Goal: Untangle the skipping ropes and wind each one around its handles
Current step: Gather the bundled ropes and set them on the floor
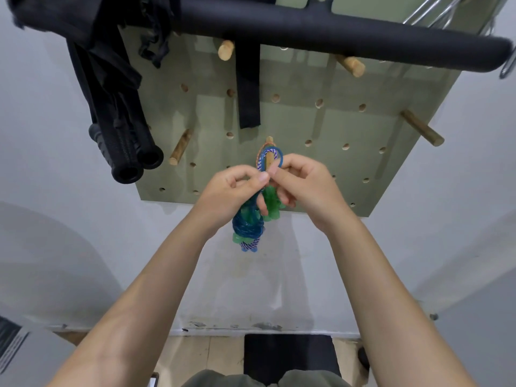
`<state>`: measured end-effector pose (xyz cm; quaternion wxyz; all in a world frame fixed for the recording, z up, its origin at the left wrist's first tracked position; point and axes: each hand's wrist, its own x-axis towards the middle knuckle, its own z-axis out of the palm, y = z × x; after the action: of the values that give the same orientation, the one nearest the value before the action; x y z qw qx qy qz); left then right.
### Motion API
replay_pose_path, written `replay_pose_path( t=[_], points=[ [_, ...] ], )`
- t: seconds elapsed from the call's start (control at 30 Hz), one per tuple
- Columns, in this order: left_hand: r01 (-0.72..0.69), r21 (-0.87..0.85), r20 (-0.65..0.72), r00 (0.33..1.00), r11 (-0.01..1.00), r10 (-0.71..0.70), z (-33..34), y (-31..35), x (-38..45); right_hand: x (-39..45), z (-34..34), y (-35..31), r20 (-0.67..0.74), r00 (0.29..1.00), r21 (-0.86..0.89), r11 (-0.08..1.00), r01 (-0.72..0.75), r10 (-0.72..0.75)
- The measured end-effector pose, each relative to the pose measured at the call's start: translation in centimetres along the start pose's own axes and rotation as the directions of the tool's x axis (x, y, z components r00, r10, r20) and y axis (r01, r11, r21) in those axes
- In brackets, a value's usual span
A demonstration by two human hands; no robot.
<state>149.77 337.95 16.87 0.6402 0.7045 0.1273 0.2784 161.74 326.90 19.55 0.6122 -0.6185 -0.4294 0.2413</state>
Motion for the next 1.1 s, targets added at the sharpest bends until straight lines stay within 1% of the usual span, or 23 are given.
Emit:
replay_pose_path(
  t=[0.1,0.17,0.27,0.43,0.6,0.8,0.97,1.1],
  points=[
    [-0.009,-0.086,-0.066,0.998,0.996,0.003,0.3,-0.3,0.0,-0.4,0.1,0.5,0.031,0.999,0.005,1.0,-0.027,0.026],
    [0.004,-0.072,-0.127,0.992,0.997,-0.013,0.2,-0.6,0.2,-0.4,-0.2,0.9,0.024,0.999,-0.009,0.999,-0.037,0.037],
    [0.004,-0.029,-0.176,0.984,1.0,-0.009,-0.1,-1.2,0.6,-0.1,-0.5,1.4,-0.02,0.998,0.0,0.998,-0.055,0.055],
    [0.034,-0.005,-0.198,0.98,0.999,-0.034,0.0,-1.3,2.1,1.1,-0.6,2.3,-0.108,0.99,0.039,0.995,-0.09,0.093],
    [0.061,-0.074,-0.254,0.964,0.995,-0.078,-0.1,-1.3,3.9,2.7,-0.5,2.5,-0.129,0.98,0.101,0.985,-0.142,0.155],
    [0.033,-0.11,-0.21,0.976,0.993,-0.056,-0.3,-1.1,5.3,3.6,-0.1,2.1,-0.146,0.972,0.142,0.977,-0.162,0.182],
    [0.025,-0.114,-0.117,0.992,0.993,-0.038,-1.0,-1.2,5.9,3.8,-0.2,1.9,-0.147,0.971,0.152,0.974,-0.168,0.191],
    [0.045,-0.091,-0.056,0.997,0.995,-0.05,-1.8,-1.6,5.8,4.3,0.0,1.8,-0.188,0.964,0.153,0.975,-0.163,0.19]
  ],
)
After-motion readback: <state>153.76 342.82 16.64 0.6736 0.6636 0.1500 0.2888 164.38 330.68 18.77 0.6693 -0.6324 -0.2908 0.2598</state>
